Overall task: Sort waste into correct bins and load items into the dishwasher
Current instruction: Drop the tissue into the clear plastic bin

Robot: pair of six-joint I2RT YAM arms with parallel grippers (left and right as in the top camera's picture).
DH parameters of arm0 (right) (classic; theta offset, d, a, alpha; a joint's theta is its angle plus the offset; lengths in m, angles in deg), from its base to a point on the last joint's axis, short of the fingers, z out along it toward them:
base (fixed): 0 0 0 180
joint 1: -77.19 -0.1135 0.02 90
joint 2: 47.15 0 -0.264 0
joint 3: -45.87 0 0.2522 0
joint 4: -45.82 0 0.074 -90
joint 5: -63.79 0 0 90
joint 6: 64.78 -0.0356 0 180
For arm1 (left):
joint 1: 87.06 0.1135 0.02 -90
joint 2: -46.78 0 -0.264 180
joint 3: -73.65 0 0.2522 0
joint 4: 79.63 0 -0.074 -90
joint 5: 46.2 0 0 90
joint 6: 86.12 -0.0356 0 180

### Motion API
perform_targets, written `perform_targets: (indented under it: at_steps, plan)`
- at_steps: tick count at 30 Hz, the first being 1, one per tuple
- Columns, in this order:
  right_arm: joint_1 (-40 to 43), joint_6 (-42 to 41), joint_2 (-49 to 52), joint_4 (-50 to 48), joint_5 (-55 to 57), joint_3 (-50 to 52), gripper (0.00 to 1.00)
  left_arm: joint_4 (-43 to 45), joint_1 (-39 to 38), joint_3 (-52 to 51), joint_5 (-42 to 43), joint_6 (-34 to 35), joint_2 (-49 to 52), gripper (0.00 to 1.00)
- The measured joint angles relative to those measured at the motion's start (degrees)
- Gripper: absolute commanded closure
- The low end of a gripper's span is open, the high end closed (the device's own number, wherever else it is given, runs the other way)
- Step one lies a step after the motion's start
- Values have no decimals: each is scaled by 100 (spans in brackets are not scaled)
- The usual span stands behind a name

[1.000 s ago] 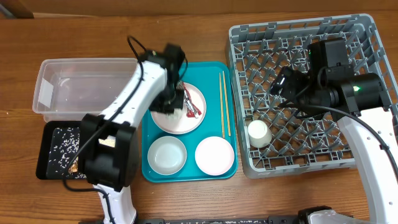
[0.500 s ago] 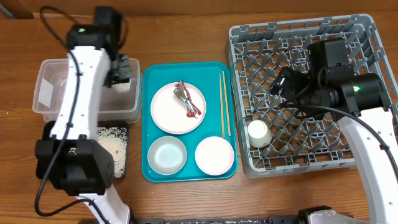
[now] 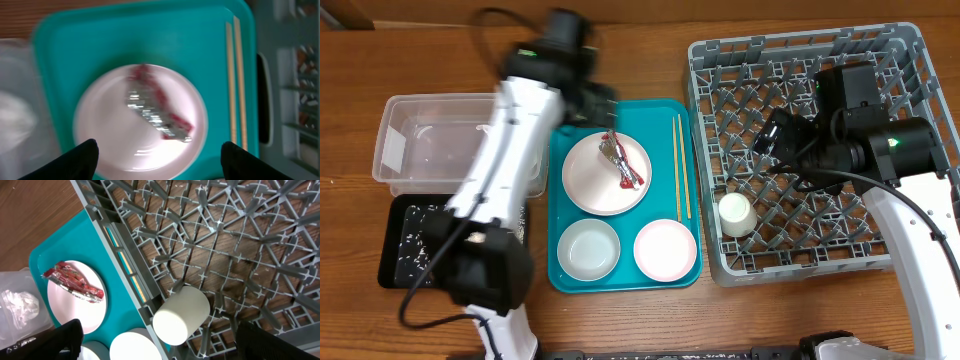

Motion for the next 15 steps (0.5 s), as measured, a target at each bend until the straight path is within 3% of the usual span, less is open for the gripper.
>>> perform_targets:
  at_steps: [4, 10, 12, 13, 15]
  plan:
    - [0, 0, 0, 4, 0, 0, 1, 205, -855, -107, -59, 155, 581, 24]
    - [0, 0, 0, 31, 0, 0, 1, -70, -977, -195, -225, 940, 1340, 28]
    - [0, 0, 0, 33, 2, 0, 1, 20, -949, -195, -256, 1088, 1488, 42]
    - [0, 2, 0, 33, 2, 0, 1, 59, -942, -195, -269, 1147, 1554, 56]
    - [0, 2, 0, 37, 2, 0, 1, 79, -935, -195, -299, 1268, 1650, 96]
